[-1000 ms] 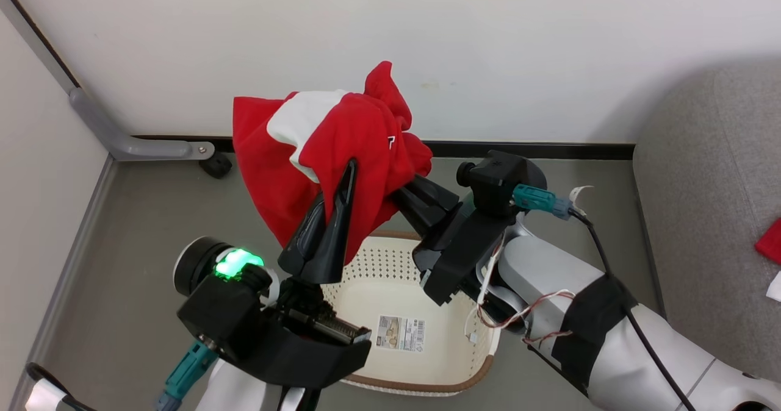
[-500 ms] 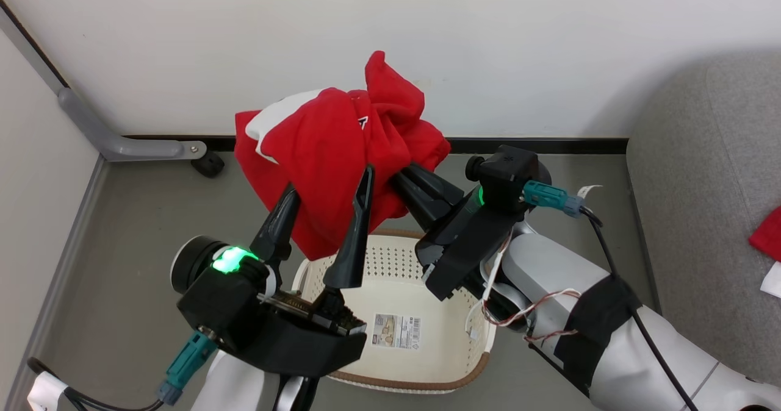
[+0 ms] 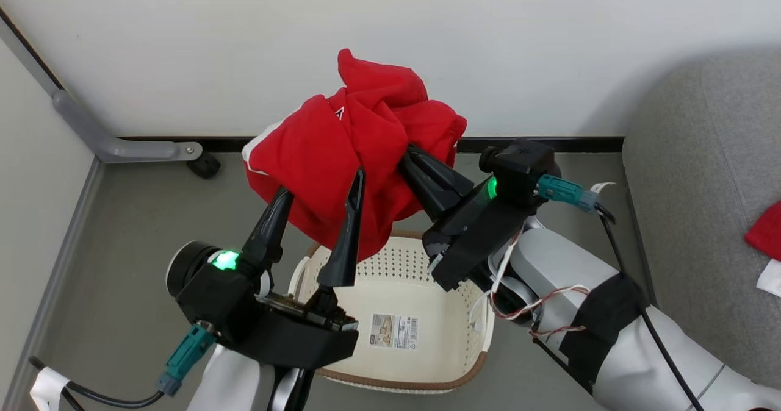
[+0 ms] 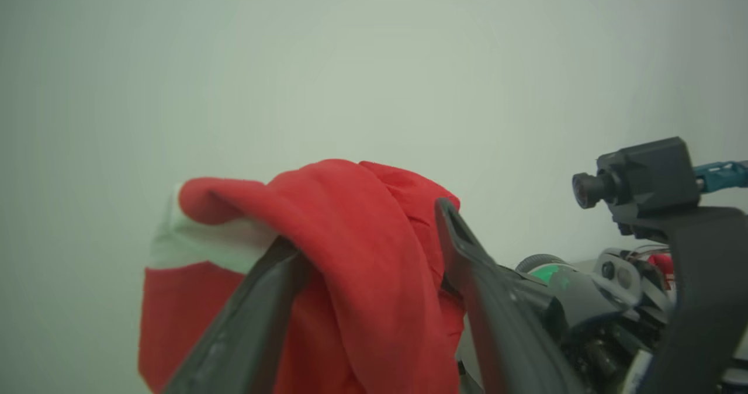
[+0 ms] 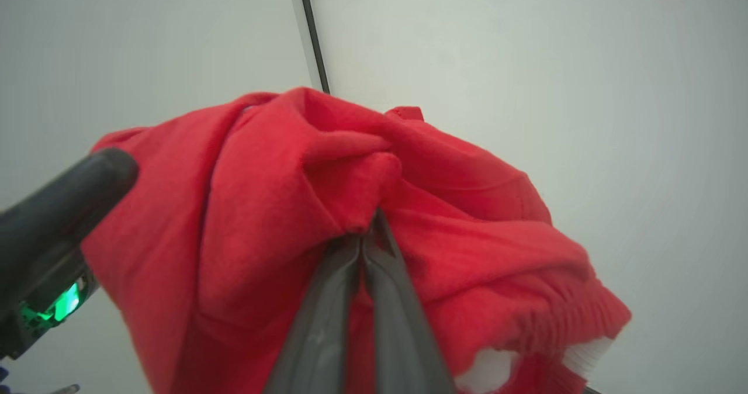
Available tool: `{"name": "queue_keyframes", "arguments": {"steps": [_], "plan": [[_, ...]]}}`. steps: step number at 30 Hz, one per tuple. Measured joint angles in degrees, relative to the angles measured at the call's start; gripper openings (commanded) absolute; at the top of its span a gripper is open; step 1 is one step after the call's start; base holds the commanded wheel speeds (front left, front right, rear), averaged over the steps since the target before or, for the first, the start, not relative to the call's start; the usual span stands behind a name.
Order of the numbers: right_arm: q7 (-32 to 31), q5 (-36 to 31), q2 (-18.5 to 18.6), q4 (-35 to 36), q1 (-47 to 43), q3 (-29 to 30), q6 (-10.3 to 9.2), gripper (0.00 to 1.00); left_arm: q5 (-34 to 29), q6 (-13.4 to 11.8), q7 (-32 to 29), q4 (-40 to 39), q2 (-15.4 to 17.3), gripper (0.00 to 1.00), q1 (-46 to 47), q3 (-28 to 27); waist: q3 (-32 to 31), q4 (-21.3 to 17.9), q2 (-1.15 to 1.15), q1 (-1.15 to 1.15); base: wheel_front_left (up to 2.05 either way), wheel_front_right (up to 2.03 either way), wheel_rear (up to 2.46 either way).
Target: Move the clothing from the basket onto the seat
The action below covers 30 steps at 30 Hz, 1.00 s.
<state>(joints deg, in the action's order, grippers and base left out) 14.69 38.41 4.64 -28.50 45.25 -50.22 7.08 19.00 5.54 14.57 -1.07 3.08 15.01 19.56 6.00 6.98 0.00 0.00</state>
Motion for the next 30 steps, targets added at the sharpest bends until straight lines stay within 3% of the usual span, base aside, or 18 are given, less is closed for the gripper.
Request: {"name": "queue_keyframes", "arguments": {"steps": [30], "plan": [[0.00, -2.76, -0.11, 2.24, -1.71, 3.63, 0.00, 0.00, -1.27, -1.09, -0.01, 12.93, 0.57, 1.00, -0.52, -5.03, -1.84, -2.53, 0.00, 0.00, 0.00, 0.00, 0.00]]}}
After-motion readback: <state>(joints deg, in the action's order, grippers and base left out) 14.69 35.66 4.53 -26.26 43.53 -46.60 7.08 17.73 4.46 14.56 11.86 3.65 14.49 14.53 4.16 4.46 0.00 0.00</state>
